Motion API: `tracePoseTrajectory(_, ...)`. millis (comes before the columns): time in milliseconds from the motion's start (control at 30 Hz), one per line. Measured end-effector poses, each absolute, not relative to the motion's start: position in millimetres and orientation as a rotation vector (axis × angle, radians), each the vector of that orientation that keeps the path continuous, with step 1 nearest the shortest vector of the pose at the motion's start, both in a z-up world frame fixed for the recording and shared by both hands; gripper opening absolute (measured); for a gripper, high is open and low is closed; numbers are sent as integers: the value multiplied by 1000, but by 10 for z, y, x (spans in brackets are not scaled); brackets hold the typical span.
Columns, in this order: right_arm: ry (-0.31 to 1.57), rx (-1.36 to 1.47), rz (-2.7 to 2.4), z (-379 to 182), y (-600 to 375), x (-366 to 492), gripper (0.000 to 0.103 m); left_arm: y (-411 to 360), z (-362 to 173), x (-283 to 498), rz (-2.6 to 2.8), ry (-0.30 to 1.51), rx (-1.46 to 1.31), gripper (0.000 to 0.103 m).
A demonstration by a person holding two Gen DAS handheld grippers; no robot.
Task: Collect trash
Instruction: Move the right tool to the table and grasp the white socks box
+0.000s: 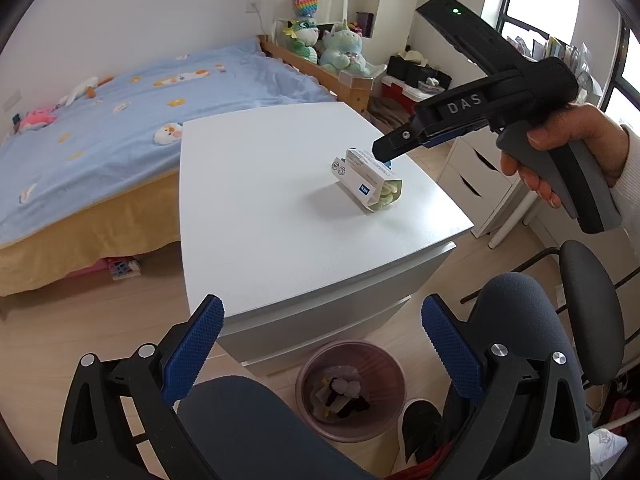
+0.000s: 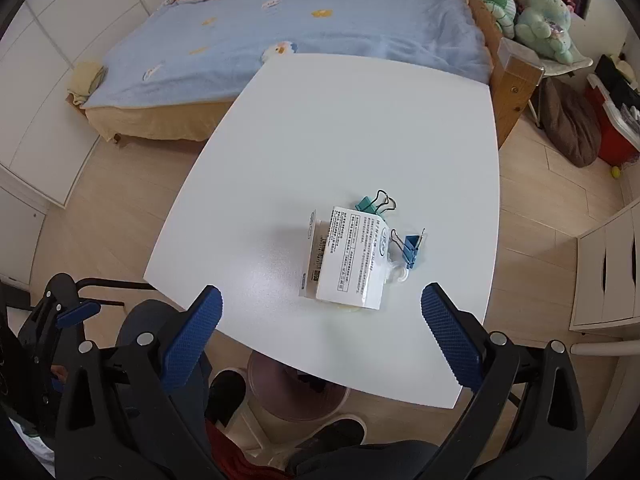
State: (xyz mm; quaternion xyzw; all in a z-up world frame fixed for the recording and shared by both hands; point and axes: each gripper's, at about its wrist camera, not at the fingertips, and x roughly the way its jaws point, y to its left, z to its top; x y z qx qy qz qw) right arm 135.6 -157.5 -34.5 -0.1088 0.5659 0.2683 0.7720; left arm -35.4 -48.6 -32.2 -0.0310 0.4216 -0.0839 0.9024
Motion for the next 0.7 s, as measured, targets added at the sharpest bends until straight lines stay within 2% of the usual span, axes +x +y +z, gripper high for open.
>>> tracePoseTrajectory(300, 1404, -263, 557, -642, -1329, 1736, 98, -441, -356, -352, -166, 872, -84, 95)
tracePoseTrajectory(533, 1469, -224, 551, -783, -1276, 1807, 98, -398, -376, -345, -162, 871, -98, 95)
tracePoseTrajectory(700, 1501, -210, 549, -844, -1243, 1860, 87, -360, -413, -352, -148, 873, -105, 95)
